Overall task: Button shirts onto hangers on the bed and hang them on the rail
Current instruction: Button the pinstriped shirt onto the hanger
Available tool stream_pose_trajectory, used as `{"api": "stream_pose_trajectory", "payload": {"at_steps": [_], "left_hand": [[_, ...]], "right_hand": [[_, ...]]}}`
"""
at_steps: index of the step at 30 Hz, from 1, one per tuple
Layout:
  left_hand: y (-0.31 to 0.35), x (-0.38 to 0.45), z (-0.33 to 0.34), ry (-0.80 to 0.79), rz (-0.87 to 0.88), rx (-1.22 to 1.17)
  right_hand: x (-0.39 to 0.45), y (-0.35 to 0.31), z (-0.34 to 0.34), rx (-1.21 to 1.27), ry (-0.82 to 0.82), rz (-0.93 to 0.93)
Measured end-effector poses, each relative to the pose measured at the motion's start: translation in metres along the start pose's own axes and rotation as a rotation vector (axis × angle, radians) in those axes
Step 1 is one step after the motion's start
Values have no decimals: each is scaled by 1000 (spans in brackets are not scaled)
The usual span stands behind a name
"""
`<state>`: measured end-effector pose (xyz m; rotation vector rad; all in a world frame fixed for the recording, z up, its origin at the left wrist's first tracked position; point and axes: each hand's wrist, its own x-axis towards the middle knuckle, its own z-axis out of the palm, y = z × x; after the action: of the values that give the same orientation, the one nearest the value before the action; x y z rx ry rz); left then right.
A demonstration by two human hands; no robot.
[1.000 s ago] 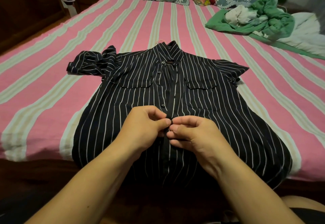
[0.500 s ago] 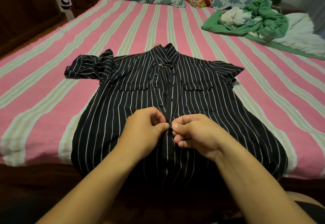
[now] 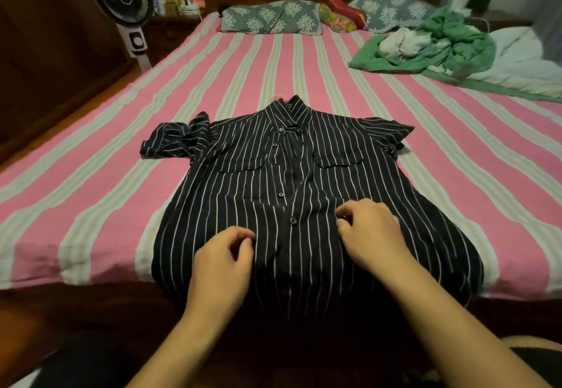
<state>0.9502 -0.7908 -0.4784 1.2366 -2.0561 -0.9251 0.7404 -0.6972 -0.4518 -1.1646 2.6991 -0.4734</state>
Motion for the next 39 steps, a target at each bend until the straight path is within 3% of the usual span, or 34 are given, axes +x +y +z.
{"api": "stream_pose_trajectory", "payload": {"at_steps": [5,9,13,16,18,20,24,26,30,39], "left_hand": [[7,-18,-18,44,-101,-93],[63,32,-30,-125,42,-65],[59,102,-5,-300,110,142],[25,130,12,-398,45,240],[9,138,21,-398,28,242],[9,142,27,-412,47,261],[20,148,41,-430,82,394],[23,151,47,-452,85,453],[20,158,45,-523,33,419],[23,153,51,-546,139,503]], "right_hand": [[-1,3,-3,-55,-19,-71],[-1,6,-3,48,21,-112],[-3,9,0,-97,-13,-189],[-9,7,-22,-226,-178,-131],[-7,-2,-42,-358,-361,-93],[7,-19,-58,-372,-431,-69],[65,-69,-47,-89,-122,-156],[92,-89,-23,-90,-158,-150],[116,-88,20,-282,-407,45],[105,-73,39,-194,-235,132]]}}
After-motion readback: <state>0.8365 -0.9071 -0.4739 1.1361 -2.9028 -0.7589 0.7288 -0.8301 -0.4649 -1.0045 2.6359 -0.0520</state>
